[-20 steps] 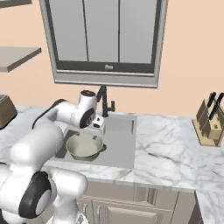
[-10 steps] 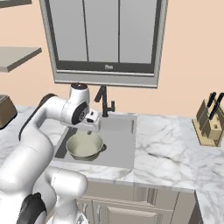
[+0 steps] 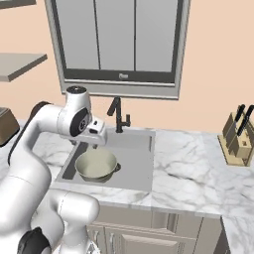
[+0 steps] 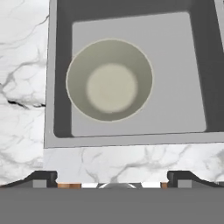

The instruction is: Pick the bowl and tupperware and place them in the sink. Then turn on the water.

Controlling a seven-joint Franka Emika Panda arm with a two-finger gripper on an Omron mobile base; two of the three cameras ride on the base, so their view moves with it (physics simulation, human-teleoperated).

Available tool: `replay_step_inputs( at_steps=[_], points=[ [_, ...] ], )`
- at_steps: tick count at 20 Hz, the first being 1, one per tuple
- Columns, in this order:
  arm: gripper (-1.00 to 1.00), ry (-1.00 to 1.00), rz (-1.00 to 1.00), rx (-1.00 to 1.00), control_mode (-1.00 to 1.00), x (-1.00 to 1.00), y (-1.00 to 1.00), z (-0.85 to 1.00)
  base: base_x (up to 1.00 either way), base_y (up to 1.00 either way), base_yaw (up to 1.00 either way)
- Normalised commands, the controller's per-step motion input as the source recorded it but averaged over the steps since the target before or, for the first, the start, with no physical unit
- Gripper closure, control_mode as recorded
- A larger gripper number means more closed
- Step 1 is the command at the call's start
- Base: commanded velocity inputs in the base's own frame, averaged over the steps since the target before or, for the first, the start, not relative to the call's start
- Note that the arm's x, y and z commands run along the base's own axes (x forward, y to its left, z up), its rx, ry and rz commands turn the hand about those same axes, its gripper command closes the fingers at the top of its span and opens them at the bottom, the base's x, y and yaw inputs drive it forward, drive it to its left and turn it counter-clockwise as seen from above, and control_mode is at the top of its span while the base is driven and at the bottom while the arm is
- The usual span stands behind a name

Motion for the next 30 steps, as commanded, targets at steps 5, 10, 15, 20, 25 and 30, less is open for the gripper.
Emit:
replay_step_inputs(
  at_steps=[5,10,15,20,25,30],
  points=[
    [-1.00,0.00,0.00,0.00,-1.00,-0.19,0.00,0.19,0.00,0.00,0.00],
    [-1.00,0.00,0.00,0.00,-1.00,-0.20,0.00,0.15,0.00,0.00,0.00],
    [-1.00,0.00,0.00,0.00,1.00,-0.10,0.00,0.10,-0.10,0.00,0.00],
    [-1.00,0.00,0.00,0.00,1.00,0.00,0.00,0.00,-0.56,0.00,0.00],
    [-1.00,0.00,0.00,0.00,1.00,0.00,0.00,0.00,-0.78,0.02,0.00],
    [-1.00,0.00,0.00,0.00,1.00,0.00,0.00,0.00,-0.76,0.21,-0.18]
  ],
)
